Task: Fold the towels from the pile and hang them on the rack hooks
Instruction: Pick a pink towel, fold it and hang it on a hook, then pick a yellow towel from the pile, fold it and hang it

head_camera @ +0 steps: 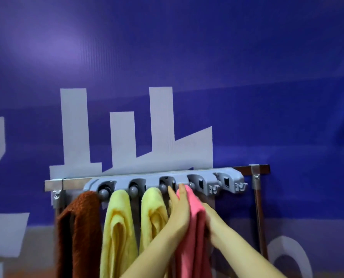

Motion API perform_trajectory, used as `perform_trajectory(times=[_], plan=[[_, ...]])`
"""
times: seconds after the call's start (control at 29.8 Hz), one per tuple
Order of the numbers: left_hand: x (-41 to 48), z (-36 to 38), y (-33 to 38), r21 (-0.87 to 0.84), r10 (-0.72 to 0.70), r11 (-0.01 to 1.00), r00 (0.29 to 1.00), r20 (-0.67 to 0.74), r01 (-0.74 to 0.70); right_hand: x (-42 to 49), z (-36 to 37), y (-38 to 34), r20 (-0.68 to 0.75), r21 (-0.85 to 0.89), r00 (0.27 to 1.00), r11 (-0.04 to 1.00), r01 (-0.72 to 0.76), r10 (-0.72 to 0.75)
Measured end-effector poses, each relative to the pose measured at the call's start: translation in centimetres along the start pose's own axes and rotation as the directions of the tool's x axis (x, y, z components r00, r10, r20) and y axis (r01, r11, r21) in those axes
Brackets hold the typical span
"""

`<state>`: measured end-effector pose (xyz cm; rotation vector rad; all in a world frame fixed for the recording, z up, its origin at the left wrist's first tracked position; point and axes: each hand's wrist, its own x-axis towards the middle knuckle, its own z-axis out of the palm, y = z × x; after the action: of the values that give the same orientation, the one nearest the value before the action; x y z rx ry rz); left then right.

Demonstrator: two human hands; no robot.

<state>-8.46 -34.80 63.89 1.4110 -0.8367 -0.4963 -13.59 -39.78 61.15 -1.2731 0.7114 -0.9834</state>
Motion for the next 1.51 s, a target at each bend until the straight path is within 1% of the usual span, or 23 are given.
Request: perform_trajectory(times=[0.07,0.13,0.17,0.24,0.3,0.37,0.47,0.5,0.57,0.67,0.71,0.77,0.81,0.84,0.87,0.97,1.04,1.14,1.18,1.24,1.34,1.38,1.51], plan=[[-0.4,-0.6,-1.1,0.061,0.028,0.998,1.000,0.015,-0.029,-0.8,-0.5,0.7,-0.045,0.027,0.999,0.999,-0.023,0.025],[-0.9,-0.6,-2.3,0.035,0.093,0.995,0.994,0.061,-0.096,-1.2,-0.9,1.7,-0.059,0.090,0.998,0.995,0.044,-0.038],[-3.1,-1.1,-4.5,0.036,0.035,0.999,0.996,0.084,-0.038,-3.5,-1.5,4.4,-0.071,0.064,0.997,0.998,0.001,0.004],[-4.4,-0.9,-6.3,-0.005,-0.012,1.000,0.995,0.103,0.012,-5.7,-2.0,6.3,-0.066,0.061,0.998,0.998,0.008,-0.004],[-6.7,-1.1,-8.5,-0.038,-0.087,0.995,0.981,0.173,0.095,-8.9,-2.6,8.5,-0.049,0.067,0.999,0.997,0.026,-0.023],[-8.8,-1.7,-10.7,-0.019,-0.154,0.986,0.957,0.247,0.164,-11.2,-2.9,10.3,-0.037,0.051,0.999,0.999,0.008,-0.006],[-12.3,-2.9,-15.6,0.030,-0.258,0.966,0.935,0.245,0.258,-14.8,-3.7,14.9,-0.054,-0.013,0.997,0.998,-0.055,0.055],[-12.8,-3.2,-15.9,0.013,-0.226,0.973,0.935,0.273,0.231,-15.2,-3.8,14.9,-0.050,-0.037,0.998,0.999,-0.027,0.025],[-15.7,-4.2,-19.7,0.067,-0.325,0.944,0.880,0.346,0.322,-17.6,-4.6,18.5,-0.062,-0.018,0.990,0.992,-0.128,0.127],[-20.3,-6.2,-24.8,0.175,-0.489,0.871,0.784,0.381,0.458,-21.0,-5.2,22.7,-0.074,-0.021,0.964,0.966,-0.256,0.254],[-22.8,-7.3,-28.5,0.212,-0.561,0.827,0.738,0.375,0.521,-23.0,-5.7,26.0,-0.069,-0.042,0.944,0.945,-0.326,0.322],[-24.8,-9.0,-32.5,0.257,-0.647,0.762,0.676,0.354,0.594,-24.5,-6.2,29.7,-0.049,-0.112,0.904,0.897,-0.427,0.424],[-24.9,-9.9,-32.8,0.273,-0.667,0.745,0.669,0.328,0.609,-24.6,-6.0,30.1,-0.040,-0.141,0.886,0.875,-0.463,0.462],[-26.0,-10.9,-35.0,0.297,-0.711,0.703,0.628,0.317,0.646,-25.7,-6.7,32.4,-0.031,-0.186,0.861,0.843,-0.505,0.508],[-26.3,-11.8,-35.4,0.321,-0.725,0.689,0.613,0.314,0.650,-25.9,-6.7,32.8,-0.028,-0.226,0.850,0.825,-0.518,0.526],[-28.5,-14.0,-40.4,0.431,-0.828,0.560,0.485,0.281,0.707,-27.6,-8.7,37.9,-0.071,-0.331,0.815,0.757,-0.564,0.576],[-29.8,-14.9,-42.4,0.476,-0.867,0.497,0.445,0.225,0.726,-28.3,-9.6,39.5,-0.124,-0.366,0.801,0.723,-0.586,0.586],[-30.9,-14.4,-45.6,0.517,-0.912,0.402,0.379,0.154,0.756,-28.1,-10.9,42.7,-0.146,-0.330,0.755,0.688,-0.646,0.639],[-31.1,-13.9,-47.0,0.517,-0.933,0.354,0.331,0.139,0.780,-27.9,-11.1,44.1,-0.151,-0.341,0.721,0.649,-0.680,0.676],[-31.4,-12.9,-49.4,0.536,-0.947,0.318,0.292,0.135,0.782,-27.5,-11.8,46.7,-0.163,-0.332,0.671,0.600,-0.728,0.723],[-31.7,-11.6,-51.7,0.573,-0.933,0.348,0.334,0.134,0.742,-27.8,-12.5,49.3,-0.191,-0.318,0.625,0.555,-0.769,0.757],[-31.7,-11.0,-52.7,0.600,-0.929,0.353,0.343,0.135,0.718,-27.6,-12.8,50.3,-0.187,-0.322,0.611,0.540,-0.778,0.769],[-33.6,-9.3,-58.0,0.764,-0.942,0.307,0.296,0.159,0.567,-29.0,-14.0,56.0,-0.235,-0.240,0.509,0.458,-0.856,0.828]])
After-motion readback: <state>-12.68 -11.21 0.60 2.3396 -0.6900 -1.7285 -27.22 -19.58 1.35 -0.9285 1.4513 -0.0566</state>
